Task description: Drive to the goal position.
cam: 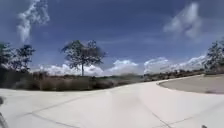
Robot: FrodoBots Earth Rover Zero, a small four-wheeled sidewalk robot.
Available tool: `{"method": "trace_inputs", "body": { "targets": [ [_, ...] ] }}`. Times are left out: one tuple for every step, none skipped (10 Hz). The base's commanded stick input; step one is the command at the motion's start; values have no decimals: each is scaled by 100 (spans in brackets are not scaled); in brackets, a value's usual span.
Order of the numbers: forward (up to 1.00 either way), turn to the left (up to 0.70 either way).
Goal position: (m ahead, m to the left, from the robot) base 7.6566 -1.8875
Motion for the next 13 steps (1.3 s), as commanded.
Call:
{"method": "trace_inputs", "body": {
  "targets": [
    [85,4],
    [85,4],
    [85,4],
    [85,4],
    [85,4],
    [85,4],
    [85,4],
    [85,4],
    [85,4],
    [85,4],
    [85,4],
    [85,4],
    [85,4]
  ]
}}
